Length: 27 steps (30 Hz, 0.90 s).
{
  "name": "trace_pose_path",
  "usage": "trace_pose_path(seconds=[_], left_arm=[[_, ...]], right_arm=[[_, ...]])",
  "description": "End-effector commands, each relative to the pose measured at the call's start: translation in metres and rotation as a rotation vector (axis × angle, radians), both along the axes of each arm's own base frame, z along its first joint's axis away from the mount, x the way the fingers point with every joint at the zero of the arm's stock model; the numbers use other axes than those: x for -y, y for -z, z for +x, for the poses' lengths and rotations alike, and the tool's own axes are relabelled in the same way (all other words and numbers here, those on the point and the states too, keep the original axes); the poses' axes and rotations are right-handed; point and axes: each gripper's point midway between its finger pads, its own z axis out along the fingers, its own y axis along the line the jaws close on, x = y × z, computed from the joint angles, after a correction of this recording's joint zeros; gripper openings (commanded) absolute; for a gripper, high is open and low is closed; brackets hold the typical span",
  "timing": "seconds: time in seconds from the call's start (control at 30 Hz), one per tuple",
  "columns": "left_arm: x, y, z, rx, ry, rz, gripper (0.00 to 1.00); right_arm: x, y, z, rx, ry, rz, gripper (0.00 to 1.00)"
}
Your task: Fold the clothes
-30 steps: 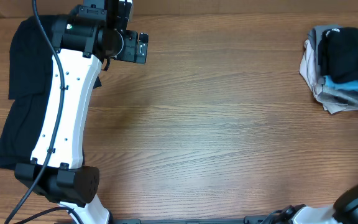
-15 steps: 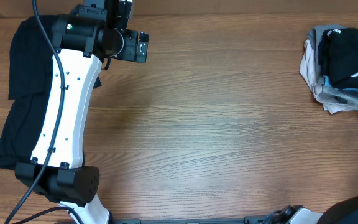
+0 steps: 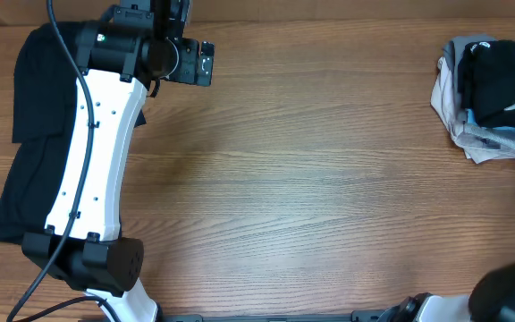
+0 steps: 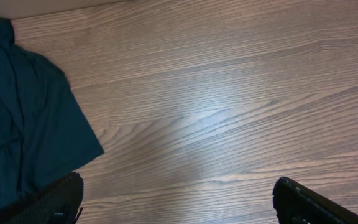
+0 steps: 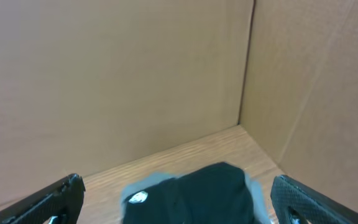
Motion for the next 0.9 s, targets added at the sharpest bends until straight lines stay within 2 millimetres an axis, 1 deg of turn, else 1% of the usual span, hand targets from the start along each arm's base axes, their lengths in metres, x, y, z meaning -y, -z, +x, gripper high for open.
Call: trace_pose_path(seconds=[0.0, 0.13, 0.17, 0.27, 0.37, 0.4, 0.43, 0.47, 0.53, 0.6, 0.7, 0.73, 0.8, 0.87], left_arm=[[0.000, 0.005, 0.003, -0.005, 0.018, 0.007, 1.00], [0.000, 0.004, 0.005, -0.001, 0.019, 0.004, 1.00], [0.001, 0.004, 0.004, -0.001, 0.020, 0.003, 1.00], [0.001, 0.004, 0.005, -0.001, 0.020, 0.002, 1.00], [0.001, 0.004, 0.004, -0.001, 0.020, 0.002, 1.00], [0.001, 0.004, 0.005, -0.001, 0.020, 0.002, 1.00], [0.001, 0.004, 0.005, 0.000, 0.020, 0.002, 1.00], [0.001, 0.004, 0.005, 0.001, 0.020, 0.002, 1.00], [0.001, 0.004, 0.005, 0.002, 0.020, 0.001, 1.00], [0.001, 0.004, 0.005, 0.004, 0.020, 0.001, 1.00], [0.001, 0.002, 0.008, 0.013, 0.012, -0.007, 1.00], [0.002, 0.002, 0.008, 0.015, 0.013, -0.011, 1.00], [0.003, 0.002, 0.008, 0.015, 0.018, -0.017, 1.00], [0.005, 0.002, 0.008, 0.014, 0.022, -0.022, 1.00]], right_arm=[[0.018, 0.031, 0.026, -0.035, -0.008, -0.004, 1.00], [0.027, 0.067, 0.054, -0.052, -0.042, 0.024, 1.00], [0.028, 0.076, 0.059, -0.055, -0.043, 0.028, 1.00], [0.034, 0.108, 0.071, -0.083, -0.048, 0.049, 1.00], [0.039, 0.153, 0.078, -0.146, -0.047, 0.092, 1.00], [0.040, 0.195, 0.080, -0.213, -0.046, 0.144, 1.00], [0.040, 0.214, 0.080, -0.247, -0.046, 0.168, 1.00], [0.039, 0.241, 0.078, -0.292, -0.046, 0.201, 1.00], [0.037, 0.284, 0.074, -0.366, -0.042, 0.250, 1.00], [0.034, 0.323, 0.067, -0.431, -0.021, 0.309, 1.00], [0.035, 0.371, 0.053, -0.514, 0.048, 0.384, 1.00], [0.033, 0.382, 0.049, -0.538, 0.053, 0.399, 1.00], [0.030, 0.393, 0.045, -0.565, 0.054, 0.417, 1.00], [0.028, 0.394, 0.043, -0.575, 0.054, 0.422, 1.00]])
